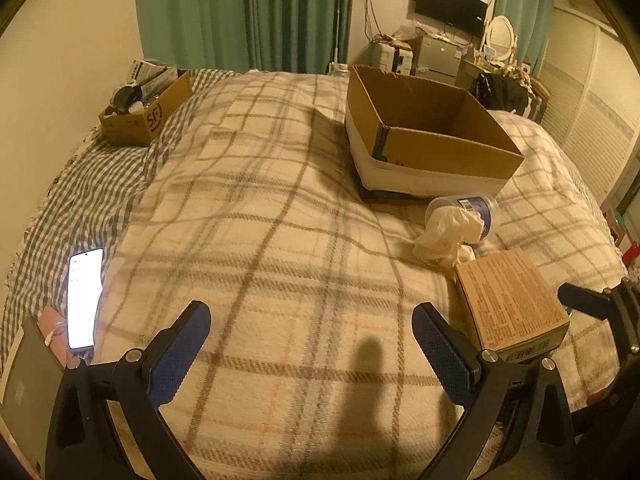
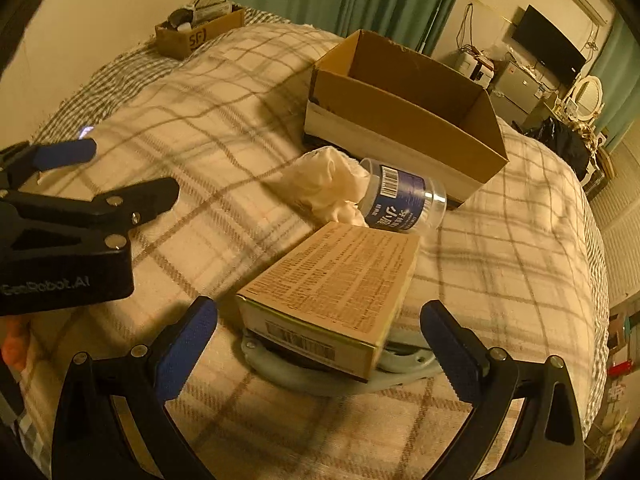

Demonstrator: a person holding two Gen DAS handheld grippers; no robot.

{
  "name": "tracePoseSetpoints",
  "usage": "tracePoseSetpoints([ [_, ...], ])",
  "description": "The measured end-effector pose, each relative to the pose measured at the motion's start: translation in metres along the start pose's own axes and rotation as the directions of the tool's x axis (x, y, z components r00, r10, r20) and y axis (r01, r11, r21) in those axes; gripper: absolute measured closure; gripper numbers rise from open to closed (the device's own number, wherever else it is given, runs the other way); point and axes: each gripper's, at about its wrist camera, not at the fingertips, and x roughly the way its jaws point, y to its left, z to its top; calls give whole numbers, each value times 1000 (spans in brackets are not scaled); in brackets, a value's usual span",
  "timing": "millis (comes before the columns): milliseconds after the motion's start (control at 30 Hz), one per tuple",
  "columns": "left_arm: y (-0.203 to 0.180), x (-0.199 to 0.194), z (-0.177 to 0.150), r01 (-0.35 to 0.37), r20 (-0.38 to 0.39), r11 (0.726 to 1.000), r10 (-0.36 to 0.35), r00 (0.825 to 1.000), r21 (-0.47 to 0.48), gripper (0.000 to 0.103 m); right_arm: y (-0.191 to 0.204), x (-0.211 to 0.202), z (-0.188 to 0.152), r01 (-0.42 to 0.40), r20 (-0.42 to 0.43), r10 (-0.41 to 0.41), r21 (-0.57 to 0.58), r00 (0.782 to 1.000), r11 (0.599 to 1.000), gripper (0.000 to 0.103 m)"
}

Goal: Organize objects
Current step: 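Grasp the small cardboard box with the right gripper while the left grasps the grey clip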

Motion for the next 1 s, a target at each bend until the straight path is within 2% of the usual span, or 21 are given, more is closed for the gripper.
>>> tracePoseSetpoints([
  [167,3,0,-1,12,-4,1000,-12,1000,-7,0,2,26,4,55,-54,-53,36,997,998,3],
  [200,3,0,-1,17,-4,1000,-17,1000,-8,0,0,29,4,62,-57,-59,42,997,997,13],
  [233,4,0,-2,19,-4,1000,-19,1000,-7,0,-2,29,3,59,-55,-56,48,997,997,13],
  [367,1,2,-2,13,-13,1000,-13,1000,6,0,-21,7,0,20,27,-23,106,999,994,16],
  [500,-19,-1,-4,9,-10,997,-8,1000,76,0,-43,-33,-5,55,123,-68,104,990,993,19],
  [633,-53,-7,-10,80,-15,982,-79,997,169,0,-69,-59,-14,114,150,-131,120,980,986,20],
  [733,-86,-9,-16,187,-51,954,-180,982,235,0,-91,-73,-27,149,156,-175,164,972,975,20],
  [833,-113,-5,-23,260,-102,922,-240,965,289,0,-109,-77,-40,146,149,-178,202,973,968,21],
  [1000,-146,18,-30,334,-219,881,-273,937,333,0,-124,-74,-58,113,141,-148,231,979,966,21],
])
